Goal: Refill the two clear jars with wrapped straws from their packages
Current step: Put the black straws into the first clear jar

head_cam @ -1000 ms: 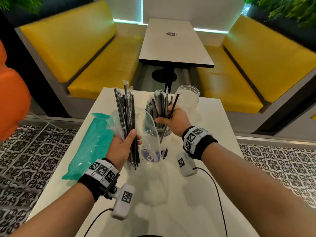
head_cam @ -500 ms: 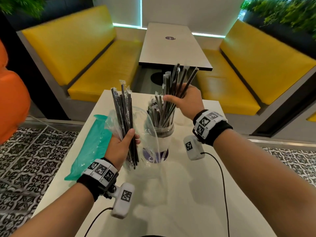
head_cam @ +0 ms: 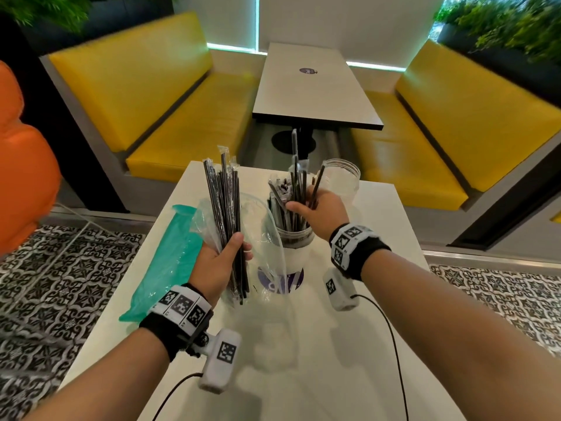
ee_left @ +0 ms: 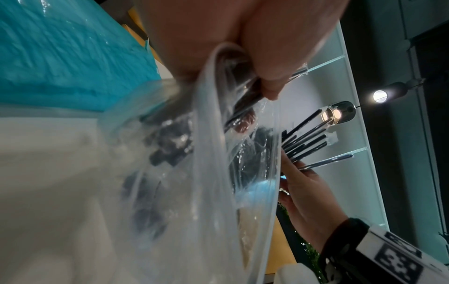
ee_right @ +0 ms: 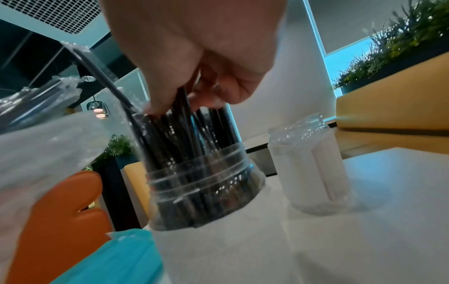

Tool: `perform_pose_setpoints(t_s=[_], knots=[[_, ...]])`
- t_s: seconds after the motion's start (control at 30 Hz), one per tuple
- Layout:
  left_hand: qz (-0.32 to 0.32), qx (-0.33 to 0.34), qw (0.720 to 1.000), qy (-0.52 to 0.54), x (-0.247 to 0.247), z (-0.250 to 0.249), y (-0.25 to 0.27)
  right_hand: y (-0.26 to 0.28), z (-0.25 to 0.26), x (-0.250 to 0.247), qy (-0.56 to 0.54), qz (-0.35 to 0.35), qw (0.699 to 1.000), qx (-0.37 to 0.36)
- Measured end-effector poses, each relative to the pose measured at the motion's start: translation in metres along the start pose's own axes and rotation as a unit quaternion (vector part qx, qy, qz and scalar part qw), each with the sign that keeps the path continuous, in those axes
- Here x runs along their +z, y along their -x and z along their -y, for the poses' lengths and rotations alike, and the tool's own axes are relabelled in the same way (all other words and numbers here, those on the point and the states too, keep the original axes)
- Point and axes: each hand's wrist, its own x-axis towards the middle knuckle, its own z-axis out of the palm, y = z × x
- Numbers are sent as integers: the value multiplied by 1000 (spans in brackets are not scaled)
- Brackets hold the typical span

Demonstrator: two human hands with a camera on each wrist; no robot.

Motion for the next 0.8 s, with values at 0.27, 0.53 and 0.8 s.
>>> perform_pose_setpoints(t_s=[0.27, 0.53, 0.8], knots=[[-2, -8, 1000, 15, 2, 3, -2, 9, -1, -1, -27, 27, 998, 45], [5, -7, 1000, -3, 1, 3, 0, 26, 11, -15, 52, 38, 995, 73], [10, -6, 1000, 1, 1, 3, 0, -4, 47, -25, 139, -47, 977, -157]])
